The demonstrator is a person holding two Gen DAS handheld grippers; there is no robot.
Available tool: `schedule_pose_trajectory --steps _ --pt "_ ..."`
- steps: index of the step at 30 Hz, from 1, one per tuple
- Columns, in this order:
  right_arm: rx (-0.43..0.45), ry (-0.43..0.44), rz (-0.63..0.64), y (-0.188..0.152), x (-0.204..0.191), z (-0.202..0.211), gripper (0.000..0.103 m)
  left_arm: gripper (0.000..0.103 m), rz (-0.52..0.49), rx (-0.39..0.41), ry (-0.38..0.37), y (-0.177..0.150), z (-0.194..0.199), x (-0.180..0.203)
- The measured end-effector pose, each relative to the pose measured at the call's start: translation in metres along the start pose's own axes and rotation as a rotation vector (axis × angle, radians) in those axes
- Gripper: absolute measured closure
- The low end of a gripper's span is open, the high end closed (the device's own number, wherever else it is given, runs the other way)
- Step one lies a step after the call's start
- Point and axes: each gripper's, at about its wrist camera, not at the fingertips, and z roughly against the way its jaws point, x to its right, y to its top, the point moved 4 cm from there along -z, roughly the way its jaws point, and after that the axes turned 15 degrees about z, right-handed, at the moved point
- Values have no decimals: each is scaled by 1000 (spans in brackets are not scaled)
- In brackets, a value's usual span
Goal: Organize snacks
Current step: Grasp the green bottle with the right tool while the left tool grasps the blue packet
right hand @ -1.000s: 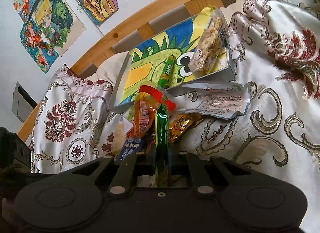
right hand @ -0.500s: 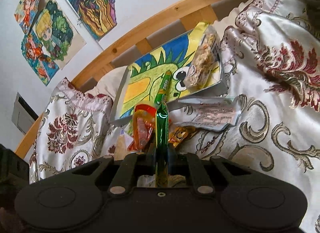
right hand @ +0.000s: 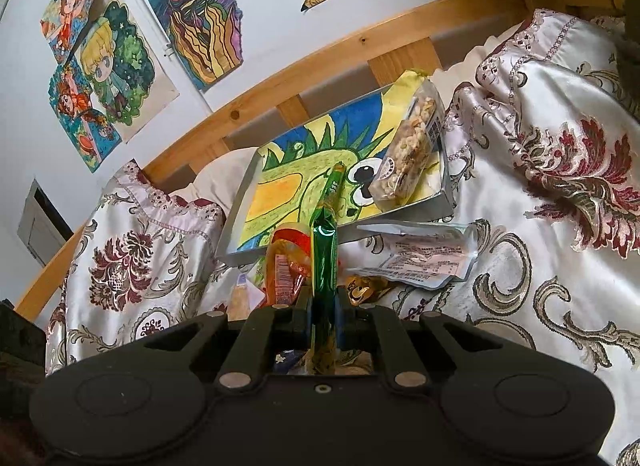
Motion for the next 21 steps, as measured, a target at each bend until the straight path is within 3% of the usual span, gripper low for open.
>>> schedule_pose_trajectory --steps 11,18,21 --pt "16 -1 0 2 -1 3 92 81 -34 45 -49 0 8 8" --pt "86 -4 4 14 2 14 92 81 -123 168 -69 10 24 28" --pt "130 2 0 20 4 17 92 81 -115 235 -59 21 29 35"
